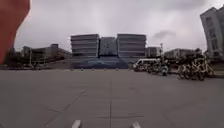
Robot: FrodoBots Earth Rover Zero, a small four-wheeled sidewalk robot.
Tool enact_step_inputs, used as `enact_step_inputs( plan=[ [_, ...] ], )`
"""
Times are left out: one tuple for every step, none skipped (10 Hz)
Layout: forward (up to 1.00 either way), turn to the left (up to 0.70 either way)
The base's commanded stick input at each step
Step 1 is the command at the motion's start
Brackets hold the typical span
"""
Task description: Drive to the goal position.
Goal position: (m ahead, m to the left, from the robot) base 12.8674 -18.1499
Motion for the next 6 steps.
enact_step_inputs(
  plan=[
    [0.7,0.0],
    [0.7,0.0],
    [0.7,0.0],
    [0.7,0.0],
    [0.7,0.0],
    [0.7,0.0]
  ],
)
